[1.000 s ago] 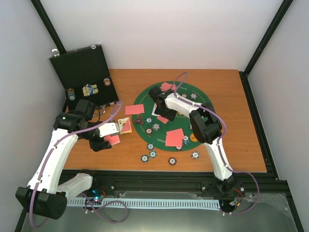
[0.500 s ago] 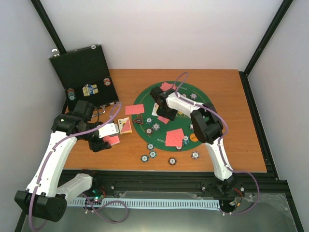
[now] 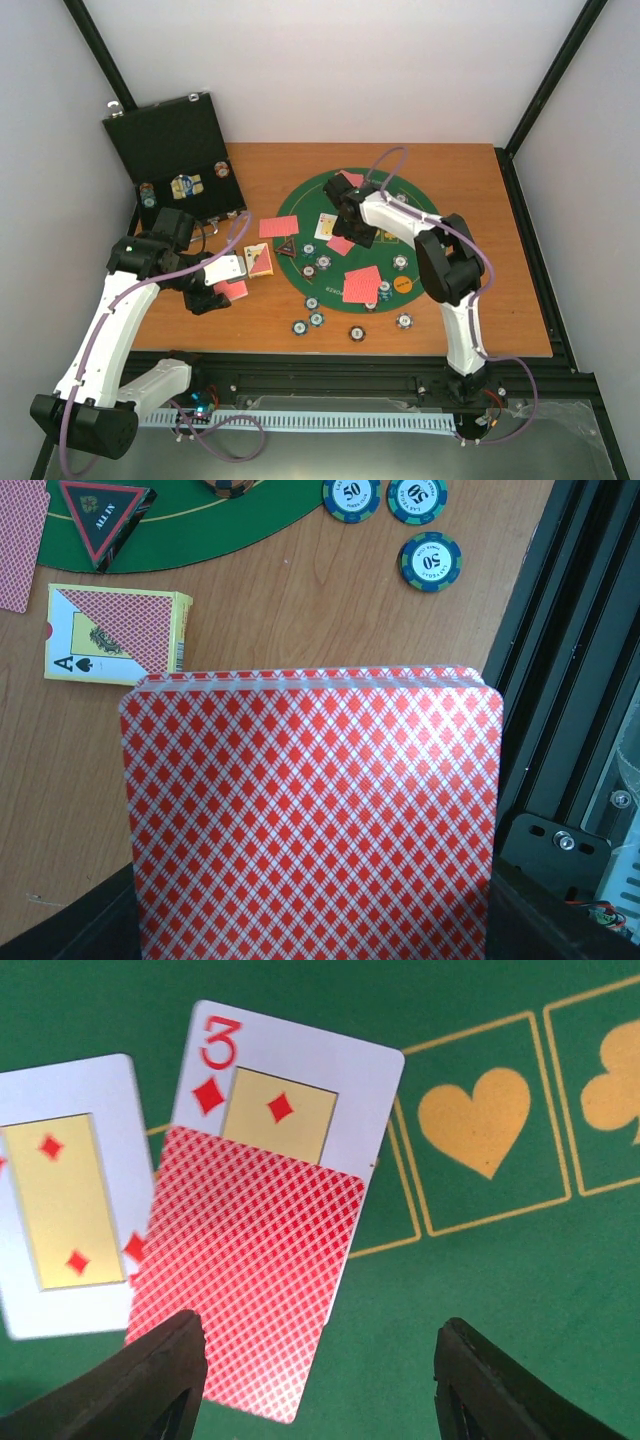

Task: Distribute texas hold em gaming equipment

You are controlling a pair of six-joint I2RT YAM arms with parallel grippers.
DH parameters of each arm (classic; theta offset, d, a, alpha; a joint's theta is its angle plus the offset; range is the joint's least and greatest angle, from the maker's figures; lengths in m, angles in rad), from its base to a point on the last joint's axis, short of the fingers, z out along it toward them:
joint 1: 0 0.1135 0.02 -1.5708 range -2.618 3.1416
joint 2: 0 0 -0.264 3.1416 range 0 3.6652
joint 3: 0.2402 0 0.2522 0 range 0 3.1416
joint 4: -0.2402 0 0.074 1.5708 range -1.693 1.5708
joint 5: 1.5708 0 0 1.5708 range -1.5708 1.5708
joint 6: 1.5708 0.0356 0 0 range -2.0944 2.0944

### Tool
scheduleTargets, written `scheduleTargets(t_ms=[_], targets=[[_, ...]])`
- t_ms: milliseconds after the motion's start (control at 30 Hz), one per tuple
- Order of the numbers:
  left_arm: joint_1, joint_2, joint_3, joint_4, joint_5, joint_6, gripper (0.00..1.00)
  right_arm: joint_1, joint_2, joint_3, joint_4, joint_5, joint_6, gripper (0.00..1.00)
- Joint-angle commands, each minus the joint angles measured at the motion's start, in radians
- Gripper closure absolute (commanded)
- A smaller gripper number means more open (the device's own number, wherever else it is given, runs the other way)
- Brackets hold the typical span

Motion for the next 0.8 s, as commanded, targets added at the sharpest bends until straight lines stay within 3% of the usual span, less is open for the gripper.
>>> scheduleTargets(t_ms=[0, 200, 333, 533, 767], targets=[[-0.004, -0.014, 0.008, -0.007, 0.020, 0.023, 0.74, 0.021, -0.158, -0.076, 0.117, -0.021, -0.079, 0.35], [-0.003, -0.007, -0.010, 0.007, 0.029, 0.028, 0.74, 0.059, -0.513, -0.406, 0.517, -0.408, -0.182, 0.30], [-0.005, -0.004, -0.002, 0.012, 0.044, 0.021, 0.74, 0.139, -0.665, -0.555, 0.680, -0.579, -0.180, 0.23], [-0.004, 0.011, 0.014, 0.019, 0.081, -0.001, 0.74, 0.295, -0.672, -0.639, 0.873, -0.689, -0.111, 0.20], [-0.004, 0.016, 0.013, 0.013, 0.060, -0.005, 0.74, 0.413, -0.586, -0.566, 0.977, -0.736, -0.098, 0.20]])
